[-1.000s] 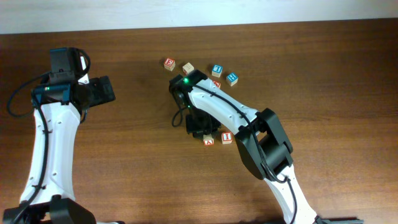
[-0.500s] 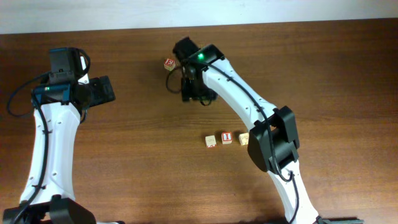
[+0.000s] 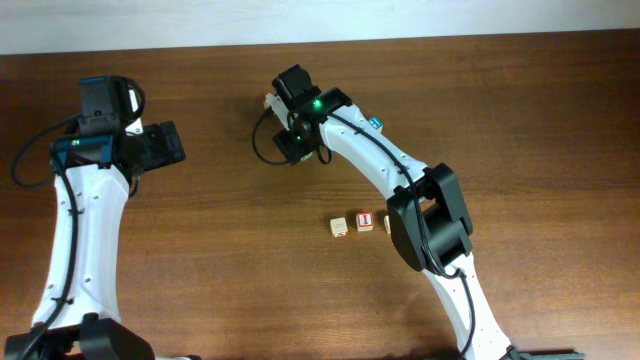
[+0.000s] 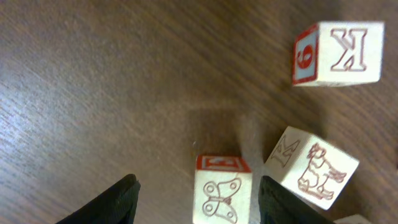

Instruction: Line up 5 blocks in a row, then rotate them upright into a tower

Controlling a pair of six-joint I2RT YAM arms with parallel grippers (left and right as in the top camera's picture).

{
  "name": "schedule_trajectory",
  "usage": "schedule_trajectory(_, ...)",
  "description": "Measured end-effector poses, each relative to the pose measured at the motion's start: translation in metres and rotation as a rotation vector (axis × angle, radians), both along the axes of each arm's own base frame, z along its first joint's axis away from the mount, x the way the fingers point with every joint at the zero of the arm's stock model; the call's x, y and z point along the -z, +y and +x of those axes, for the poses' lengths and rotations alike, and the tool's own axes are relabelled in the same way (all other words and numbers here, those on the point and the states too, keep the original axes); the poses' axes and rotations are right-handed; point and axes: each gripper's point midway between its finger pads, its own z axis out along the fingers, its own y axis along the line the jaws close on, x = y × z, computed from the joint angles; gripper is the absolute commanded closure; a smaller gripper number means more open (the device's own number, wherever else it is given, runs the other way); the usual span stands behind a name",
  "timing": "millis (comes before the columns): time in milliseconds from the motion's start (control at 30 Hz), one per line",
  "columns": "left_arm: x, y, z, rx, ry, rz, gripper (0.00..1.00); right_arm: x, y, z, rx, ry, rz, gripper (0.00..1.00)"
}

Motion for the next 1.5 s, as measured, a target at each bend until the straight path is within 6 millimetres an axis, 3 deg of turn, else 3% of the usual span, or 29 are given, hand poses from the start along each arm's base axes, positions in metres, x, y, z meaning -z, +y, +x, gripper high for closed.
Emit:
schedule_trajectory(100, 0.000, 0.000, 0.000, 0.000, 0.000, 0.000, 0.01, -0.001, -0.005, 0.008, 0.011, -0.017, 0.006, 0.39)
schedule_trajectory(200, 0.000, 0.000, 0.000, 0.000, 0.000, 0.000, 0.01, 0.008, -0.017, 0.010, 0.027, -0.005, -0.007, 0.52)
schedule_trajectory(333, 0.000, 0.000, 0.000, 0.000, 0.000, 0.000, 0.01, 0.025, -0.020, -0.003, 0.026, 0.054, -0.018, 0.57)
schedule_trajectory(633, 0.000, 0.000, 0.000, 0.000, 0.000, 0.000, 0.01, 0.025, -0.023, -0.013, 0.143, 0.128, 0.005, 0.87)
schedule_trajectory(733, 0.000, 0.000, 0.000, 0.000, 0.000, 0.000, 0.01, 0.019, -0.034, -0.046, 0.241, 0.289, -0.038, 0.89)
schedule_trajectory(833, 0.000, 0.000, 0.000, 0.000, 0.000, 0.000, 0.01, 0.013, -0.027, -0.093, 0.318, 0.460, -0.080, 0.92)
schedule_trajectory(900, 0.000, 0.000, 0.000, 0.000, 0.000, 0.000, 0.01, 0.012, -0.013, -0.127, 0.330, 0.524, -0.137, 0.96)
schedule_trajectory(967, 0.000, 0.000, 0.000, 0.000, 0.000, 0.000, 0.01, 0.013, -0.007, -0.146, 0.369, 0.528, -0.199, 0.96)
schedule_trajectory(1067, 0.000, 0.000, 0.000, 0.000, 0.000, 0.000, 0.01, 0.021, -0.013, -0.168, 0.463, 0.528, -0.302, 0.96)
schedule_trajectory(1133, 0.000, 0.000, 0.000, 0.000, 0.000, 0.000, 0.01, 0.022, -0.017, -0.170, 0.495, 0.533, -0.316, 0.95)
schedule_trajectory(1200, 0.000, 0.000, 0.000, 0.000, 0.000, 0.000, 0.01, 0.022, -0.025, -0.174, 0.512, 0.545, -0.345, 0.84)
schedule_trajectory(1333, 0.000, 0.000, 0.000, 0.000, 0.000, 0.000, 0.01, 0.021, -0.037, -0.188, 0.527, 0.585, -0.410, 0.77)
schedule_trajectory(1367, 0.000, 0.000, 0.000, 0.000, 0.000, 0.000, 0.01, 0.020, -0.038, -0.191, 0.520, 0.600, -0.417, 0.60)
schedule_trajectory(1400, 0.000, 0.000, 0.000, 0.000, 0.000, 0.000, 0.01, 0.020, -0.038, -0.194, 0.504, 0.618, -0.416, 0.53)
schedule_trajectory(1500, 0.000, 0.000, 0.000, 0.000, 0.000, 0.000, 0.01, 0.018, -0.037, -0.202, 0.467, 0.660, -0.416, 0.43)
